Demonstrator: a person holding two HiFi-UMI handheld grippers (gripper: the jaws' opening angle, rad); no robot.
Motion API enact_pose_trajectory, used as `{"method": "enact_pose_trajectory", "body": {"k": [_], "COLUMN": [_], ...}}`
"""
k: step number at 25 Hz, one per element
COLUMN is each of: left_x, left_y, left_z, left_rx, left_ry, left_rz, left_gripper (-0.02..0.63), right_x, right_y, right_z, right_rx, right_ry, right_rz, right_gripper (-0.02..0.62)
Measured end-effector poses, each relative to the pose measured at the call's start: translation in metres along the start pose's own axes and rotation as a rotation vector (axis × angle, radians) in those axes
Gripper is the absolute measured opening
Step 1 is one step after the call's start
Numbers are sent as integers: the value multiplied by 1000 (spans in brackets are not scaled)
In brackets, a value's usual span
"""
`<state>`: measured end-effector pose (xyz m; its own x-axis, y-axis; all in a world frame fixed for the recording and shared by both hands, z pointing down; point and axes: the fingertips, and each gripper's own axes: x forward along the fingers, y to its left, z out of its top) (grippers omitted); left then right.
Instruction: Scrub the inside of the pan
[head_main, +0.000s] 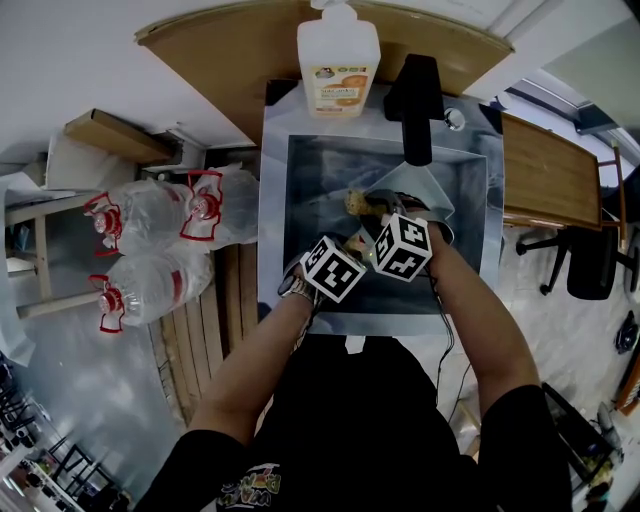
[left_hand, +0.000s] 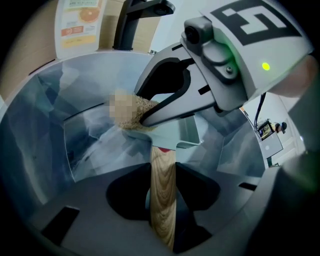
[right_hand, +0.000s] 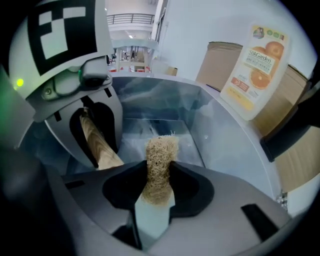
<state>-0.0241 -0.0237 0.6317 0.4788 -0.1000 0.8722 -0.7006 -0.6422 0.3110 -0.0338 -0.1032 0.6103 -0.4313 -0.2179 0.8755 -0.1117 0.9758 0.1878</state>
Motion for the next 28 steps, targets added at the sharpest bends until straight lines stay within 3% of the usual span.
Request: {"method": "enact_pose_trajectory", "body": {"k": [9, 18, 24, 28], "left_x": [1, 1, 1, 2], "left_y": [0, 1, 1, 4], "left_z": [-1, -1, -2, -3], "left_rx": [-7, -7, -9, -6], "left_ry": [6, 8, 11, 11], "left_rz": [-1, 0, 0, 13], "left_gripper": [160, 160, 160, 160], "right_x": [-9, -31, -46, -52], "right_y": [19, 51, 73, 76], "right_z": [-4, -28, -48, -53], "right_rx": [-57, -270, -361, -356], "right_ry": [-62, -25, 4, 5], "right_rz": [134, 233, 270, 250], "right_gripper": [143, 143, 143, 143]}}
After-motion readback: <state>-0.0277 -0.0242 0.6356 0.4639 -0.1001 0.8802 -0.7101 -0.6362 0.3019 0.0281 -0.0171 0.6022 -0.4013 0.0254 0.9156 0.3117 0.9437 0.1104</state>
